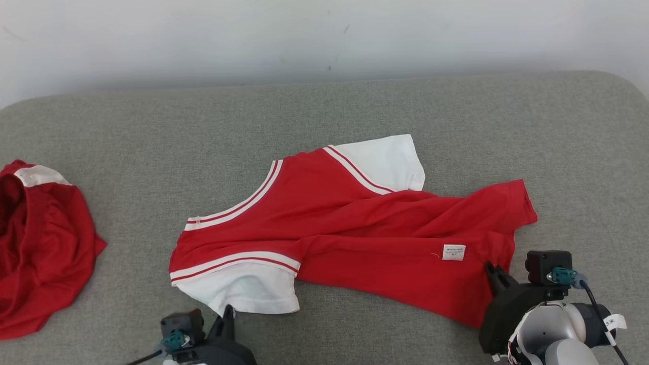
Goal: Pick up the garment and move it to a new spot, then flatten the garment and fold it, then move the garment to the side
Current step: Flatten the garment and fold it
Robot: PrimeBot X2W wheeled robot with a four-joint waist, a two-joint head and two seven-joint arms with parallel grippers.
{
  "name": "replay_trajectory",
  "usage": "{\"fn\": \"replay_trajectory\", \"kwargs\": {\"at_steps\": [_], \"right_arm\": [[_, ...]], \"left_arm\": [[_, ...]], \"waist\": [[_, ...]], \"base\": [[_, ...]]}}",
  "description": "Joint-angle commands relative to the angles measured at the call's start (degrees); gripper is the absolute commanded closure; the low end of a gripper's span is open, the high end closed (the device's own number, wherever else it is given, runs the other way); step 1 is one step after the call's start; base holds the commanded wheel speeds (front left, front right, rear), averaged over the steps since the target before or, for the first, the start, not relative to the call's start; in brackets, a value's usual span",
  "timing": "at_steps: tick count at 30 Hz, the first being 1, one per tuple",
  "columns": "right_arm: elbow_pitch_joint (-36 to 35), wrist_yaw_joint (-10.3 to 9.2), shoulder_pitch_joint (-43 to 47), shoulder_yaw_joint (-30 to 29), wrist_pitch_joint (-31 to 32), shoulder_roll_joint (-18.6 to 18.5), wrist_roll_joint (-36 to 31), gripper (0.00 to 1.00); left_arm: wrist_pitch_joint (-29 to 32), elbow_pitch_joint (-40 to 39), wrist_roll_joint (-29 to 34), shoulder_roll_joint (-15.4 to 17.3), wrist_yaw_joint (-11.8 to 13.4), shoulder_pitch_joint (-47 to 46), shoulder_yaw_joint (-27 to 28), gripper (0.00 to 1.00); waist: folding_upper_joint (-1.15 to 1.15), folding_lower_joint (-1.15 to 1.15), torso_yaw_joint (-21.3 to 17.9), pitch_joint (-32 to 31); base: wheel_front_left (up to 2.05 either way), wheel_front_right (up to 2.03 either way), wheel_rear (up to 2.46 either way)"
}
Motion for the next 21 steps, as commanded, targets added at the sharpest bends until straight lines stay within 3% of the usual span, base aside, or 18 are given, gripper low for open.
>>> {"fn": "replay_trajectory", "kwargs": {"at_steps": [1, 6, 10, 14, 21], "right_arm": [[-0.7, -0.13, 0.5, 0.2, -0.6, 0.1, 0.1, 1.00], [-4.1, -0.13, 0.7, 0.7, -2.2, 0.1, 0.5, 1.00], [-8.2, -0.13, -0.5, 0.9, -3.6, 0.1, 0.7, 1.00], [-12.6, -0.13, -2.2, 1.1, -4.1, 0.0, 0.8, 1.00], [-18.6, -0.13, -7.6, 1.7, -2.8, -4.2, 2.2, 1.00]], "left_arm": [[-0.8, -0.3, -0.5, 0.9, 0.4, -0.5, 0.7, 1.00], [-4.7, -5.2, -2.1, 0.9, 0.1, -1.1, 3.5, 1.00], [-6.5, -10.4, -5.0, 1.0, -1.6, -2.4, 5.8, 1.00], [-6.1, -16.0, -7.7, 1.3, -3.4, -4.6, 7.6, 1.00], [-3.2, -24.8, -11.3, 3.6, -4.7, -11.1, 11.0, 1.00]], "waist": [[0.00, 0.00, -0.1, -0.2], [0.00, 0.00, -0.6, -1.0], [0.00, 0.00, -0.8, -1.9], [0.00, 0.00, -1.3, -2.8], [0.00, 0.00, -2.6, -3.6]], "base": [[0.00, 0.00, 0.00], [0.00, 0.00, 0.00], [0.00, 0.00, 0.00], [0.00, 0.00, 0.00], [0.00, 0.00, 0.00]]}}
